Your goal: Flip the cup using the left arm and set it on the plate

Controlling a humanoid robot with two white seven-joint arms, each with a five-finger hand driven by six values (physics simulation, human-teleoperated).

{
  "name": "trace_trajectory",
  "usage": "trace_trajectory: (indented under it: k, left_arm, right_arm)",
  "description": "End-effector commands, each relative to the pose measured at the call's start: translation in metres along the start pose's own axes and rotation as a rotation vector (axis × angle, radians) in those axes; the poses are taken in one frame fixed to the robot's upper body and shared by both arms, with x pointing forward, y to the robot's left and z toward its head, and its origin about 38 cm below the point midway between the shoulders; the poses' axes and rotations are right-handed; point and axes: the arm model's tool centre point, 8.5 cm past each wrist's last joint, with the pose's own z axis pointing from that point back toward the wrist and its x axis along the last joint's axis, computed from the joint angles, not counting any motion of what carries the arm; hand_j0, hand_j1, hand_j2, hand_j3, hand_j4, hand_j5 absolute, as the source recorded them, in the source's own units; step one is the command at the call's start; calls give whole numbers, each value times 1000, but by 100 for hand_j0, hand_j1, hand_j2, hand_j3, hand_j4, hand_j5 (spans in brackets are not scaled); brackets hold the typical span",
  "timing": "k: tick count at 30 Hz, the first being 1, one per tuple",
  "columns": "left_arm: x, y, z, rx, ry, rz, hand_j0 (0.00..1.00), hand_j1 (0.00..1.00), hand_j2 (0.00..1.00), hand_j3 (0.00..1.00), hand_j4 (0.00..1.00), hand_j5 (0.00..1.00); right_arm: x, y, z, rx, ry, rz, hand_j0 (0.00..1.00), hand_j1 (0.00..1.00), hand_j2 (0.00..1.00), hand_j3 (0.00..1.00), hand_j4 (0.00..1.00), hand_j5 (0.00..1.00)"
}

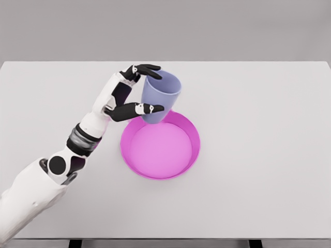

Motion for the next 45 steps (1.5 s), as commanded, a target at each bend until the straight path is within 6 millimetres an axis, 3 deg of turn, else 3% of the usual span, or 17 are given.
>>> trace_trajectory:
  k: [1, 6, 16, 30, 45]
  left_arm:
    - [9, 14, -7, 59, -38, -9, 53, 53, 53, 53, 53, 53]
    - [25, 18, -15, 129, -113, 20, 53, 53, 53, 53, 53, 53]
    - [2, -20, 5, 168, -76, 89, 53, 53, 53, 53, 53, 53]
    - [-11, -33, 32, 151, -10, 36, 53, 53, 53, 53, 53, 53]
    - [-14, -37, 40, 149, 9, 38, 53, 53, 53, 53, 53, 53]
  right_arm:
    - [0, 0, 0, 0, -1, 1, 100, 100, 100, 100, 100, 100]
    - [0, 0, 0, 0, 0, 0, 100, 100, 100, 100, 100, 100]
    - [0, 0, 0, 0, -1, 1, 100, 100, 100, 100, 100, 100]
    - [0, 0, 0, 0, 0, 0, 100, 100, 100, 100, 100, 100]
    - [0, 0, 0, 0, 0, 0, 100, 100, 100, 100, 100, 100]
